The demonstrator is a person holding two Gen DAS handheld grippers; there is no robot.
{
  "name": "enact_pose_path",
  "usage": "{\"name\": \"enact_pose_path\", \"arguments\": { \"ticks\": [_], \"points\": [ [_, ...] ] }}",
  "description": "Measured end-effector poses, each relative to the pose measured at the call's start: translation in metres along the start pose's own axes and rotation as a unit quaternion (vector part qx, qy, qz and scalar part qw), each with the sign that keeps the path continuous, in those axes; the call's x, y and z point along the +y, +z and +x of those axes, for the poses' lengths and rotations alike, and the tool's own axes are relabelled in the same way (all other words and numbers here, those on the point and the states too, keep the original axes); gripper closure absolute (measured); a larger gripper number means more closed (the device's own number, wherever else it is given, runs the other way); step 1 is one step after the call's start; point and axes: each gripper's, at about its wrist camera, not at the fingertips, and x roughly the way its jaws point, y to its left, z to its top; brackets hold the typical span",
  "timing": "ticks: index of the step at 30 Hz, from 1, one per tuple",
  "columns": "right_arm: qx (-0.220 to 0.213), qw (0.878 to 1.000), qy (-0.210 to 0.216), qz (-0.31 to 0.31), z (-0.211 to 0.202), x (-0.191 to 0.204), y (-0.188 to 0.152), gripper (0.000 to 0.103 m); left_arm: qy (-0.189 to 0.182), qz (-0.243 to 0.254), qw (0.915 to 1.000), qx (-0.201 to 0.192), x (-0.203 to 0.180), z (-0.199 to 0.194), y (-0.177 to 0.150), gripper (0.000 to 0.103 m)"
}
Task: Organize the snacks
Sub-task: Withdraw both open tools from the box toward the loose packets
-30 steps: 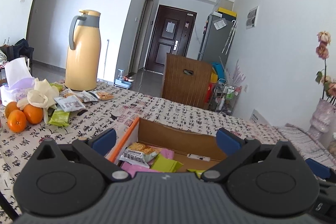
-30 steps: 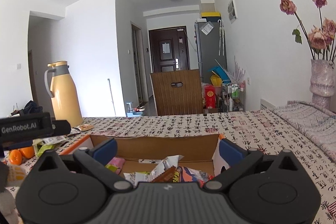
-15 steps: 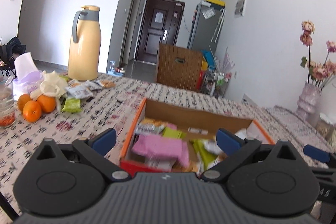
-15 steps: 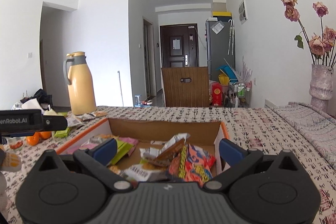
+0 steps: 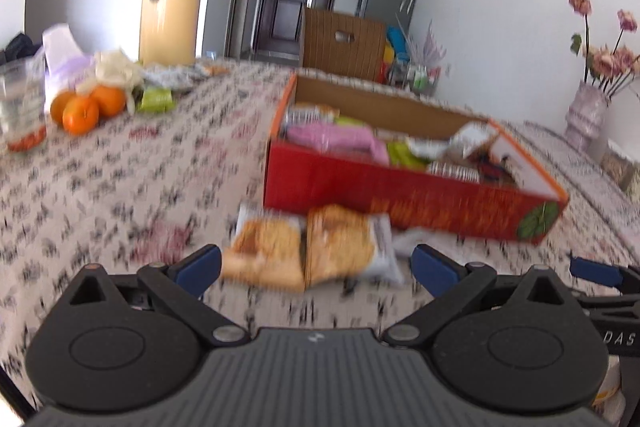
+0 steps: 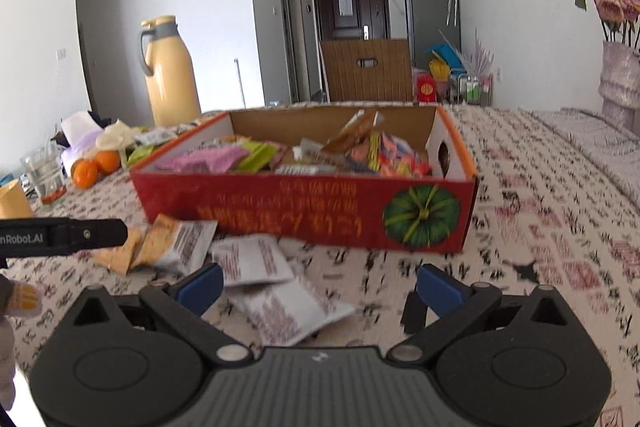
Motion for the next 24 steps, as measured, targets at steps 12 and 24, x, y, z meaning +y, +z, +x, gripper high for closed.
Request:
{"name": "enact_pose_path", "arguments": {
  "ticks": [12,24],
  "points": [
    [0.045,0.997,-0.011,-0.060,0.027,0.016,0.004,0.000,0.003,-0.002,0.9999,0.013,0.013,-0.003,-0.012,0.000],
    [0.088,0.992,0.010,-0.094,0.055,0.020,0.011,0.000,0.006,-0.006,0.9999,0.013,0.015,-0.004,-0.011,0.000]
  ]
}}
